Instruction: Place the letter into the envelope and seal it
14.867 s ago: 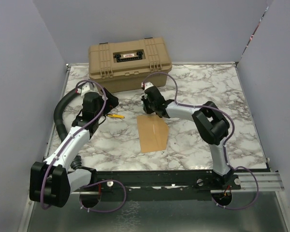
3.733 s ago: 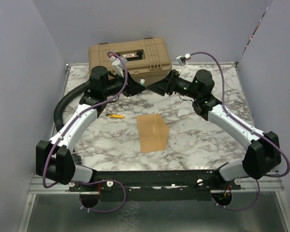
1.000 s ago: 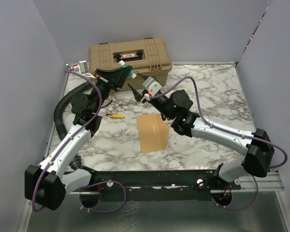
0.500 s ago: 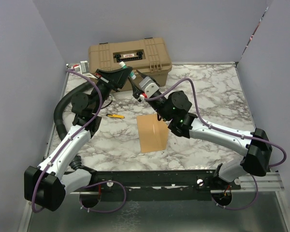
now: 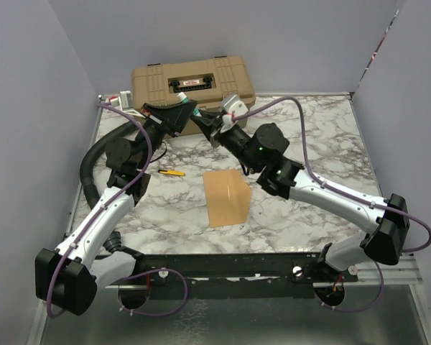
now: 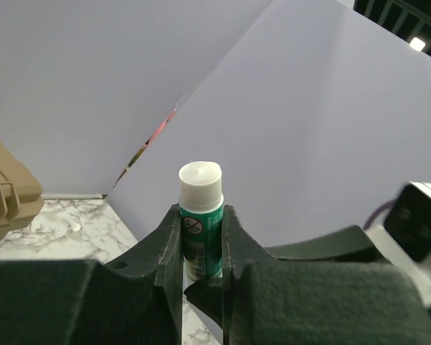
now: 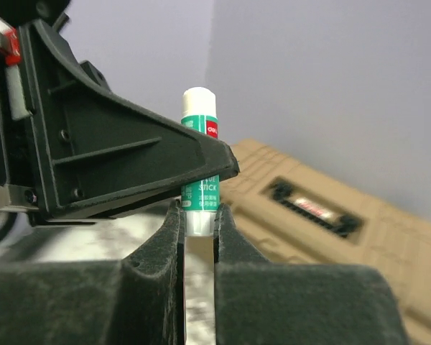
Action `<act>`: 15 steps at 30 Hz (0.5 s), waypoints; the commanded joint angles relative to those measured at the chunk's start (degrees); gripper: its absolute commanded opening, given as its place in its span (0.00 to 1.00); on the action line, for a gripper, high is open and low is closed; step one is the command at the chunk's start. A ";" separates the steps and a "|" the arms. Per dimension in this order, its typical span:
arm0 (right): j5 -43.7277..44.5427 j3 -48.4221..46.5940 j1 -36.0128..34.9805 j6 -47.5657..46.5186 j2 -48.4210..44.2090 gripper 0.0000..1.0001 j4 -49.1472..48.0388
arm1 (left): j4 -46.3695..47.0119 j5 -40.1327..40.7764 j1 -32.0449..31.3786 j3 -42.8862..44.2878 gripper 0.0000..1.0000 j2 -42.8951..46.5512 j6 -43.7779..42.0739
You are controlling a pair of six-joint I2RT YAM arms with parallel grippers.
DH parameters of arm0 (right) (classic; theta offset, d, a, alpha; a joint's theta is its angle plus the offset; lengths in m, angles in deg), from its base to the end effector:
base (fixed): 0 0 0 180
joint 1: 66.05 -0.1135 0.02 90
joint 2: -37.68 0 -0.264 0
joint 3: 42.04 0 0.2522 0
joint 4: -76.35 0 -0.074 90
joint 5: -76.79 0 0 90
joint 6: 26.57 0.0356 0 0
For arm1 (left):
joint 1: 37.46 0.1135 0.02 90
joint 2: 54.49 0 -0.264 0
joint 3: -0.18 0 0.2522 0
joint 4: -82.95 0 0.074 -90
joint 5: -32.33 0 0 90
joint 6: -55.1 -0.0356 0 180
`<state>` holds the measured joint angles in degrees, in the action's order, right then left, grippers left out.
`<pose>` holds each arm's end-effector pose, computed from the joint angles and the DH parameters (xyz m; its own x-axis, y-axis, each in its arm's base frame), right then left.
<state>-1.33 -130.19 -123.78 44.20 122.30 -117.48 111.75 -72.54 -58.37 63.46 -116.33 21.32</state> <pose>0.1935 0.2927 0.4243 0.3884 0.0114 -0.9214 -0.6297 0.7333 -0.2564 0.2220 -0.0946 0.4072 -0.1973 -0.7846 -0.5878 0.6980 0.3086 -0.6462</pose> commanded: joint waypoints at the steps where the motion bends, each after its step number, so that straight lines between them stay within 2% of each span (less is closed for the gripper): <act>1: -12.12 -1.37 10.19 31.49 -5.03 0.01 9.88 | 6.38 -4.96 -0.06 1.12 0.00 2.31 -1.85; 4: -25.57 0.48 17.75 49.85 -5.90 0.00 6.25 | 8.46 -7.09 -0.10 1.92 0.00 2.43 -3.29; 7: -32.54 3.33 21.34 69.88 -5.56 0.00 -1.81 | 9.70 -9.15 -0.10 2.82 0.00 2.45 -4.74; 9: -33.17 5.28 22.32 86.54 -5.08 0.00 -5.62 | 10.41 -11.45 -0.10 3.81 0.00 2.33 -5.57; 11: -33.73 9.49 22.32 100.07 -4.44 0.01 -14.20 | 11.41 -13.70 -0.10 5.05 0.00 1.88 -5.71; 13: -33.30 11.79 22.32 109.96 -3.65 0.01 -19.65 | 12.98 -14.37 -0.10 5.48 0.00 1.82 -5.13; 15: -32.42 13.21 22.32 114.56 -2.48 0.01 -27.69 | 14.29 -14.00 -0.11 5.43 0.00 1.97 -4.15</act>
<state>-40.15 -120.16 -105.62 129.84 118.70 -128.98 113.43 -83.97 -59.94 65.68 -116.55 20.23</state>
